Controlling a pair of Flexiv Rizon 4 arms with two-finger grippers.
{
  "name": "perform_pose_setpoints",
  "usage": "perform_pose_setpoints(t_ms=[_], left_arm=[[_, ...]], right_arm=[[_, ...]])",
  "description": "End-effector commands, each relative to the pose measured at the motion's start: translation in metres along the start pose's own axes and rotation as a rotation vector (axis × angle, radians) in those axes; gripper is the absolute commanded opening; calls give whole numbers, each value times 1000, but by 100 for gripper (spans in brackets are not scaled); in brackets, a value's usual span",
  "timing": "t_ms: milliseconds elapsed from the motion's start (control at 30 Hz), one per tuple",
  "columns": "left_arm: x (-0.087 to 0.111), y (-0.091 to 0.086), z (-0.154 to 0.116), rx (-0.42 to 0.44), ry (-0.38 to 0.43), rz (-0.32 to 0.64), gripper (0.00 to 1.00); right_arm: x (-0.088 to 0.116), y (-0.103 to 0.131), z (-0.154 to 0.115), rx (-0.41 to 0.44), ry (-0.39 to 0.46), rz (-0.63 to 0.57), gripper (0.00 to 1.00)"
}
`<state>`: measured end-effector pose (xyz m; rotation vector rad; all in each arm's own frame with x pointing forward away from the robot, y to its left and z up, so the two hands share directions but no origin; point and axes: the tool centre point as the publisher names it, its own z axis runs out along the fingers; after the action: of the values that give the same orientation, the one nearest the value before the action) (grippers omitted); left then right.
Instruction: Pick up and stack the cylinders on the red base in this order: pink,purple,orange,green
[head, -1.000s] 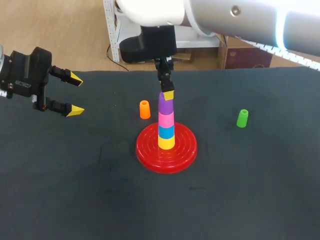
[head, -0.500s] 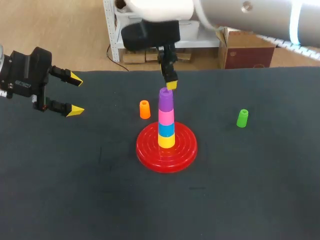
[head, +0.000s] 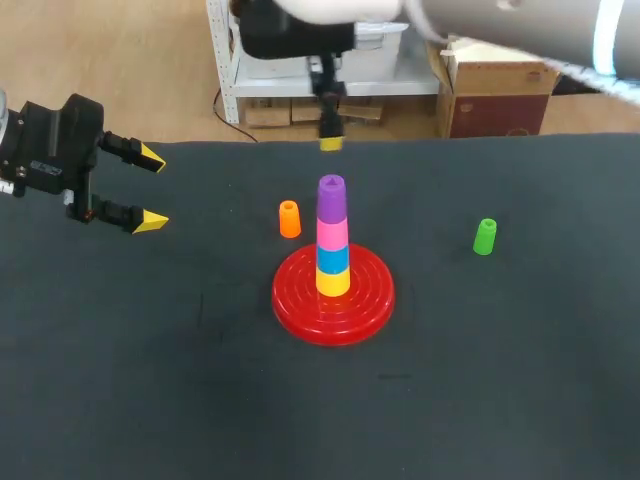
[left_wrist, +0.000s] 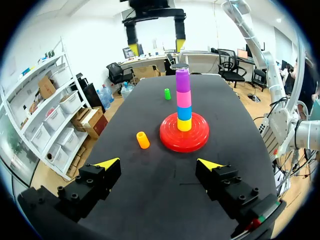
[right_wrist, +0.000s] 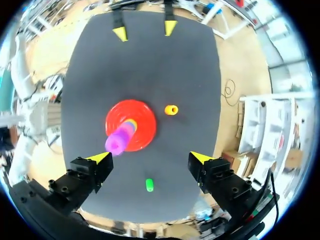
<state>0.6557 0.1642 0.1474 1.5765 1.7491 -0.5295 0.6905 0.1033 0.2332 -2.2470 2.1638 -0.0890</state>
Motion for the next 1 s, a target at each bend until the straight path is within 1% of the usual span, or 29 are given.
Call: perform_pose_setpoints(t_ms=[33, 167, 200, 267, 333, 500, 633, 767, 833, 1000], left_arm=[[1, 0, 0, -1, 1, 2, 100], [1, 0, 0, -1, 1, 2, 100], [1, 0, 0, -1, 1, 2, 100], [1, 0, 0, -1, 1, 2, 100], [1, 0, 0, -1, 1, 2, 100], [1, 0, 0, -1, 1, 2, 100], [1, 0, 0, -1, 1, 2, 100], [1, 0, 0, -1, 1, 2, 100], [1, 0, 0, -1, 1, 2, 100], [1, 0, 0, -1, 1, 2, 100]], right_arm=[[-36, -43, 13, -127, 25, 66, 100], [-59, -54, 33, -170, -18, 148, 100], [-64, -55, 39, -183, -2, 156, 100], [-73, -58, 50, -208, -11, 187, 100], [-79, -59, 64, -238, 9, 221, 100], [-87, -61, 95, -297, 12, 272, 100], [-92, -59, 110, -331, 23, 311, 100], [-97, -54, 119, -343, 19, 334, 100], [-99, -51, 124, -344, 35, 344, 100], [-95, -48, 133, -334, 61, 394, 100]])
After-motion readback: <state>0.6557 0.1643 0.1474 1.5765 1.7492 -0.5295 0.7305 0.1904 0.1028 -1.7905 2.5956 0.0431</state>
